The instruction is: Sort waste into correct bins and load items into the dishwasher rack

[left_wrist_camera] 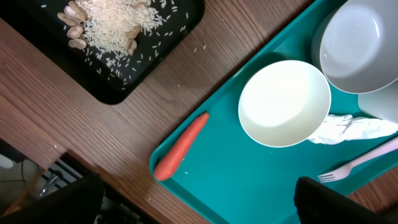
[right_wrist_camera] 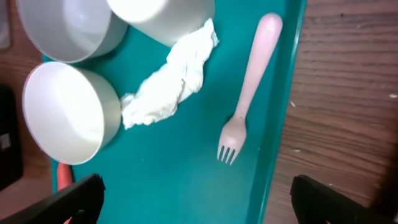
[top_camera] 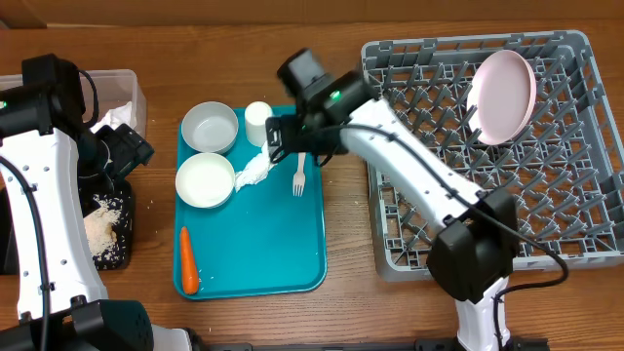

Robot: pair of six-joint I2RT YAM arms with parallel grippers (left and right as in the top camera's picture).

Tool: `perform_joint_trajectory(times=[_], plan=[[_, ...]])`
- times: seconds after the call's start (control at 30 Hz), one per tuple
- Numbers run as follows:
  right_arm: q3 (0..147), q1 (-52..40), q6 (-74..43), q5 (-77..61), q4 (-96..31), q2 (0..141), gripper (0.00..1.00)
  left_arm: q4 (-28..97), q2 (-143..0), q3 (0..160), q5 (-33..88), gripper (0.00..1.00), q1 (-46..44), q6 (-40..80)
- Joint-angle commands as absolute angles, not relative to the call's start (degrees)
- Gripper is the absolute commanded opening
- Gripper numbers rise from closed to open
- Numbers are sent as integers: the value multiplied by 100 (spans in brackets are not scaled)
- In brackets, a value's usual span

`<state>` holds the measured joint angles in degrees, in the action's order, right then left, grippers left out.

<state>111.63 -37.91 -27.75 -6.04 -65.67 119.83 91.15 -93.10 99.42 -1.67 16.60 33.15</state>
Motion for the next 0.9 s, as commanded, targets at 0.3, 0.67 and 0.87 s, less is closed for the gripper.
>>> perform_joint_trajectory(times=[0.3,0.67,0.87], plan=[[10875,-3820,-3326,-154,-6141,12822,96,9120,-9225,9963,-148,100,1684,3430],[10886,-3835,-3282,-43,-6093,13150,93,9122,-9225,9963,-148,100,1684,3430],[10978,-3868,-3291,215,-6224,13150,90,9120,-9225,9963,-148,100,1684,3430]])
